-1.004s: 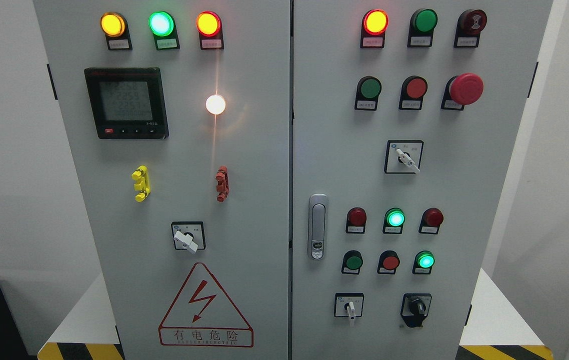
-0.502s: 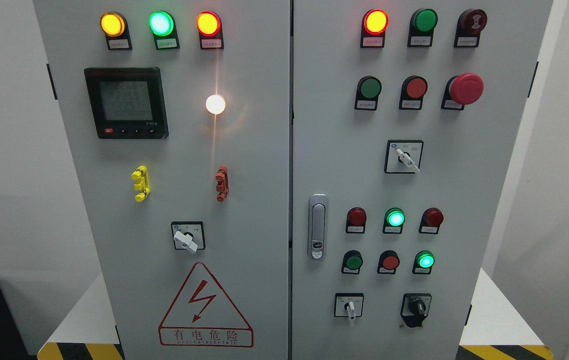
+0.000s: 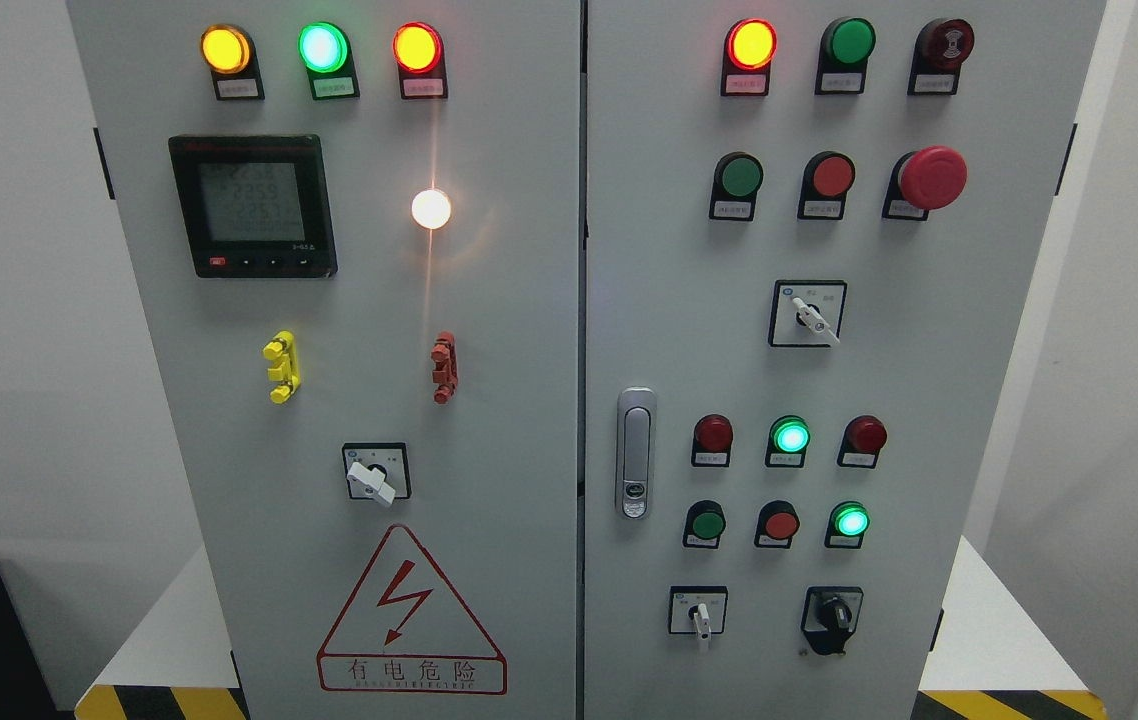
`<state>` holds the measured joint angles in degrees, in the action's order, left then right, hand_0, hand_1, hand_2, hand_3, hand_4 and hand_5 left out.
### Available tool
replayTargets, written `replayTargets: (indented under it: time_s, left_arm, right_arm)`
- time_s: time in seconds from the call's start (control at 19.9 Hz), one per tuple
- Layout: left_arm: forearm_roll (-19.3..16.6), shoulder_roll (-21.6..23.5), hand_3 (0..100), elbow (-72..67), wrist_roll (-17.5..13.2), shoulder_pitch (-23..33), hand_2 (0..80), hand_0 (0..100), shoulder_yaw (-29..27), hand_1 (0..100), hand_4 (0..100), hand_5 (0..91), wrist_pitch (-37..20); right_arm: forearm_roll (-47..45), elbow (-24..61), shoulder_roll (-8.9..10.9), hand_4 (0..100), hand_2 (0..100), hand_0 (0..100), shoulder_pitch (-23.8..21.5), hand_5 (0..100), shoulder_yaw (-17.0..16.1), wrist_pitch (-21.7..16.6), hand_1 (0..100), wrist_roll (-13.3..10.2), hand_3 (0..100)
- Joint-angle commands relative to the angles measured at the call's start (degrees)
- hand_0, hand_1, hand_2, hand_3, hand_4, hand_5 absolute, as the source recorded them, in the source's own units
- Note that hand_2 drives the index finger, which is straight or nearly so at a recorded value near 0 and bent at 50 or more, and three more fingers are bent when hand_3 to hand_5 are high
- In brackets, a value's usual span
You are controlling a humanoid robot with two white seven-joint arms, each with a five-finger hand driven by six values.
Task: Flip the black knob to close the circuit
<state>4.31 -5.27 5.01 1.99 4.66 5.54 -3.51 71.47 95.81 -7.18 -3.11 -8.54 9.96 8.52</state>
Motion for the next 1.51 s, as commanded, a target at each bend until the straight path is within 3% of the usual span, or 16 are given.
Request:
replayTargets:
  time_s: [0.0,0.3,0.45,0.75,1.46]
  left_arm:
    - [0.0,0.0,0,0.0,0.04,0.0,0.0,12,0.0,56,0,0.0,-0.01]
    - [0.0,0.0,0,0.0,0.04,0.0,0.0,12,0.0,56,0,0.0,-0.01]
    - [0.0,0.0,0,0.0,0.04,0.0,0.0,12,0.0,56,0,0.0,-0.01]
    - [0.0,0.0,0,0.0,0.04,0.0,0.0,12,0.0,56,0,0.0,-0.01]
    - [0.0,0.0,0,0.0,0.04,0.0,0.0,12,0.0,56,0,0.0,-0.01]
  right_arm:
    - [1.21,7.37,-0.2,83,85,0,2.84,75,3.17,1.55,13,1.23,99]
    - [3.32,7.81,-0.29,83,84,0,6.18,75,4.58,3.23,13,1.59,98]
    - [4.37,7.81,-0.38,83,84,0,6.71,74,5.19,4.28,13,3.43,98]
    - [4.99,7.38,-0.38,82,85,0,9.69,74,5.81,5.42,12,3.96,98]
    - [8.15,7.29,-0.38,82,85,0,13.12,74,5.46,7.27,9,9.06,98]
